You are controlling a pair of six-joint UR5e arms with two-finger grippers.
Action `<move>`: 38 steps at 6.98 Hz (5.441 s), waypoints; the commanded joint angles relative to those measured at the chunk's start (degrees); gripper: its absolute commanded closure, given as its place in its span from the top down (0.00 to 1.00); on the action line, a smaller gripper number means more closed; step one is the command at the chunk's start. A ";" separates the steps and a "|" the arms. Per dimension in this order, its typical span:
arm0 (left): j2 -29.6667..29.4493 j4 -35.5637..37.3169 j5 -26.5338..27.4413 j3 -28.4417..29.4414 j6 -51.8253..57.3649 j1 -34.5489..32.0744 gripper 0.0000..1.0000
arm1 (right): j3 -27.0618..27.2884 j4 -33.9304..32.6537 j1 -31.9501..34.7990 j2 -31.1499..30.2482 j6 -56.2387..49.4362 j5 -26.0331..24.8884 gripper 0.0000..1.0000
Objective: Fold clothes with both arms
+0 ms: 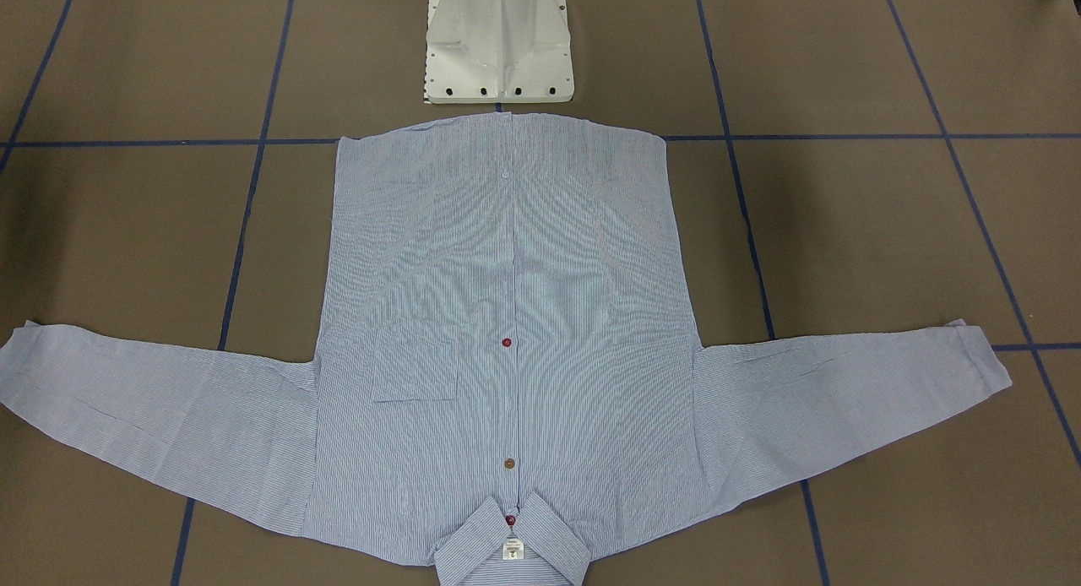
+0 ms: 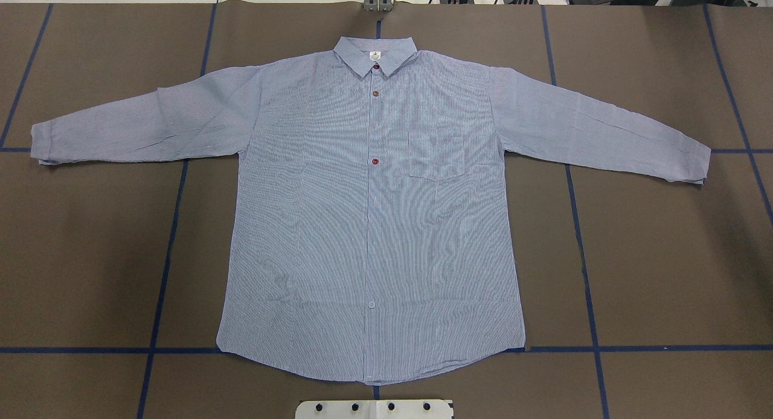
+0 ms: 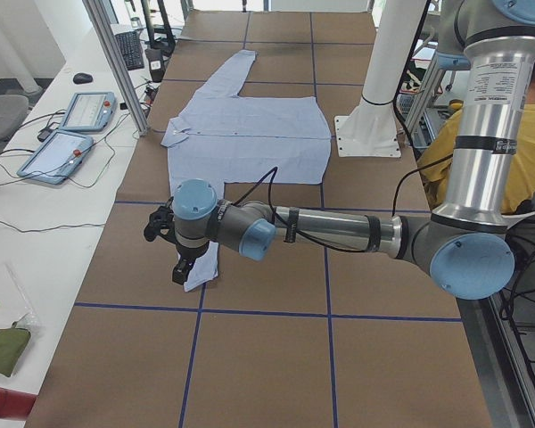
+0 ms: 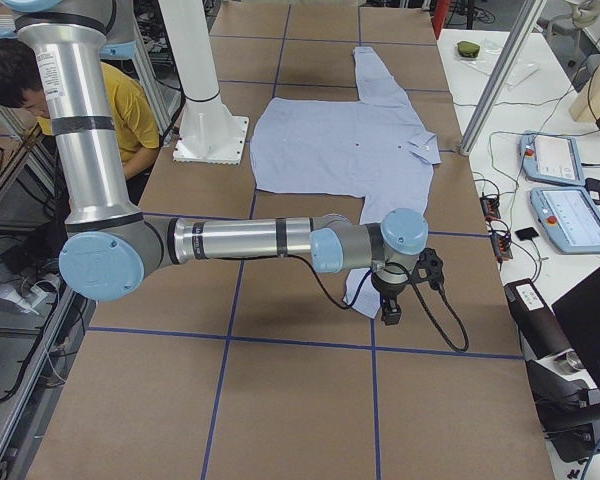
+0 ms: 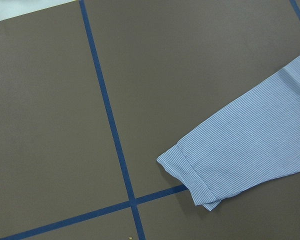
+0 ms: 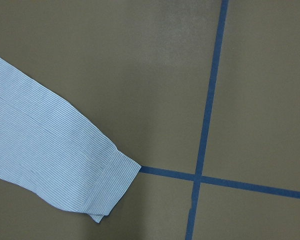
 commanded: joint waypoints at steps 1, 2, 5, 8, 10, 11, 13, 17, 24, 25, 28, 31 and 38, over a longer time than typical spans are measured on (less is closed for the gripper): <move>-0.03 -0.49 -0.05 -0.50 0.26 0.00 0.99 | 0.00 0.00 -0.01 -0.24 0.05 0.01 1.00; 0.15 -0.41 -0.05 -1.64 0.26 0.00 0.99 | 0.08 0.00 -0.01 -0.33 0.05 0.01 1.00; 0.15 -0.24 -0.05 -2.09 0.26 0.00 0.99 | 0.17 0.00 -0.01 -0.25 0.05 0.10 1.00; 0.23 -0.41 0.04 -1.91 0.18 -0.09 0.99 | 0.08 0.26 -0.09 -1.64 -0.82 1.51 1.00; 1.29 -0.59 -0.05 -2.09 0.26 0.00 0.99 | 0.17 4.11 -0.79 -3.13 -0.30 1.42 1.00; 1.38 -0.59 -0.05 -2.17 0.26 0.00 0.99 | -1.31 6.22 -1.49 -4.28 -0.22 1.59 1.00; 1.38 -0.59 -0.05 -1.91 0.18 0.00 0.99 | -3.59 14.39 -6.31 -4.64 0.13 1.59 1.00; 1.73 -0.67 -0.05 -1.30 0.09 0.26 0.99 | -7.19 25.52 -11.51 -4.29 31.49 2.39 0.98; 1.64 -0.76 -0.05 -1.39 0.09 0.26 0.99 | -12.13 43.68 -19.69 -6.48 61.75 -5.17 0.94; 1.73 -0.76 -0.05 -1.38 0.09 0.26 0.99 | -11.96 43.68 -19.95 -6.40 63.05 -5.17 0.92; 1.73 -0.76 -0.05 -1.39 0.18 0.26 0.99 | -12.13 43.68 -20.66 -6.40 63.77 -5.35 0.75; 1.73 -0.76 -0.05 -1.38 0.18 0.26 0.99 | -11.96 43.68 -20.75 -5.78 67.71 -5.26 0.02; 1.73 -0.67 -0.05 -1.38 0.00 0.26 0.99 | -0.81 39.23 -20.22 1.12 71.48 -2.00 0.00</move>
